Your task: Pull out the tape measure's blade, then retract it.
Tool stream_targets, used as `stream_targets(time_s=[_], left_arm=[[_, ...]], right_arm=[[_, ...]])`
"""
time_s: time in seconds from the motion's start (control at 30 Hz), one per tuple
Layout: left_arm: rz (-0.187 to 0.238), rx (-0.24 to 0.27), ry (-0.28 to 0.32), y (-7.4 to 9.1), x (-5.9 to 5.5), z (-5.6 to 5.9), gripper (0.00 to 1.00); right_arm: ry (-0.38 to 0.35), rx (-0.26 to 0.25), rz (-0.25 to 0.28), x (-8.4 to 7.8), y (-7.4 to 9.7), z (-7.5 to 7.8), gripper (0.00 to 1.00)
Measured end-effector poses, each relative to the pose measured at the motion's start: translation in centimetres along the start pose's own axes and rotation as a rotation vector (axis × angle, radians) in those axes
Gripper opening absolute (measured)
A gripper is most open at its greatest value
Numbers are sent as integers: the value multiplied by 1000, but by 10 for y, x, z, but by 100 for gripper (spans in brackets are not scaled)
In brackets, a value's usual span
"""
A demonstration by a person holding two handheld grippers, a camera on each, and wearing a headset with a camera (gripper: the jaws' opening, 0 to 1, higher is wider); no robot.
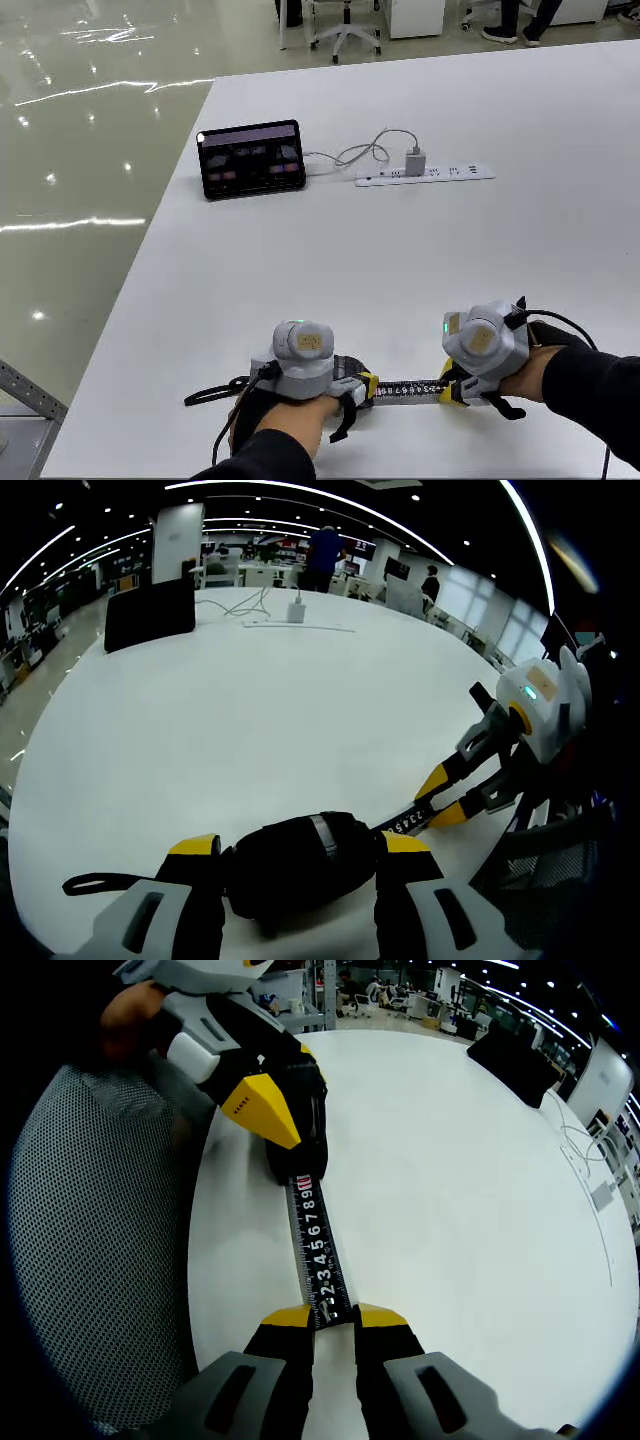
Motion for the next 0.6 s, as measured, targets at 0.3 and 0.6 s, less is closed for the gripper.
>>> stream_targets(time_s=[0.3,0.6], left_arm=[[-9,-32,-11,0,1,-3,56],[-7,-31,-7,0,0,-3,56]], right_arm=[[-34,50,65,-5,1,1,10],[-39,35,64,-2,0,0,10]])
Point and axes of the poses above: the centre of the closed fingertips' face, and the gripper's own axes: y roughly backward along the fingers, z roughly to its right, x roughly out of its top, the point moved 8 cm from there along y, roughly backward along the fingers, and after that the axes turned 4 degrees about z, right-handed, at the moved point
